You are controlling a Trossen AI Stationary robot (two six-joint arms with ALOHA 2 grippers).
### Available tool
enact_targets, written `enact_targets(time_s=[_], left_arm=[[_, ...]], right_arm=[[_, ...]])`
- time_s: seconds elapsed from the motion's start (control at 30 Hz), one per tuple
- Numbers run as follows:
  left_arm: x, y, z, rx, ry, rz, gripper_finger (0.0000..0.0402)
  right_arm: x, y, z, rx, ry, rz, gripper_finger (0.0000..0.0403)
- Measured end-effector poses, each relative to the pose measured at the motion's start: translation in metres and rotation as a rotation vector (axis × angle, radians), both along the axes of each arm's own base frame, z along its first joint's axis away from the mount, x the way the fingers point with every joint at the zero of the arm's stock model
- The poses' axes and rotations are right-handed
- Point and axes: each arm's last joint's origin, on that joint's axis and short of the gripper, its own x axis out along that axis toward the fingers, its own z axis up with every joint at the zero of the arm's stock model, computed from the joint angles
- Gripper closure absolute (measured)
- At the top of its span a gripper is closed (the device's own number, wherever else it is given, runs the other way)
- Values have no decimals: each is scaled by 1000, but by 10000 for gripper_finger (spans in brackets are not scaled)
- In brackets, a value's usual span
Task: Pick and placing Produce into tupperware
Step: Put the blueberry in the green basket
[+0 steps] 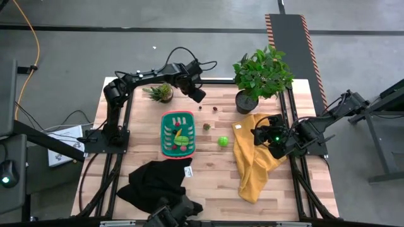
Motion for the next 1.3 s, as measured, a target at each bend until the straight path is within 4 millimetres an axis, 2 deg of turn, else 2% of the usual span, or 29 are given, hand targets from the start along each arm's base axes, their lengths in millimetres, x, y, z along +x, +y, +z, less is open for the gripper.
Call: enact_targets(time_s=[0.43, 0.67, 0.8, 1.03, 1.3], left_arm=[[7, -14, -1, 40, 72, 0, 353], [12, -24, -1, 30, 92, 68, 353], [16, -27, 6, 26, 85, 90, 353], [31, -18, 21, 29, 129, 92, 353], [46, -8, 17, -22, 172, 85, 353]], right_arm=[[-1, -1, -1, -33, 37, 33, 234], [-1, -1, -1, -36, 41, 38, 234], [-1, 0, -1, -53, 63, 68, 234], [-1, 0, -1, -64, 74, 84, 234], [-1, 0, -1, -65, 78, 91, 234]])
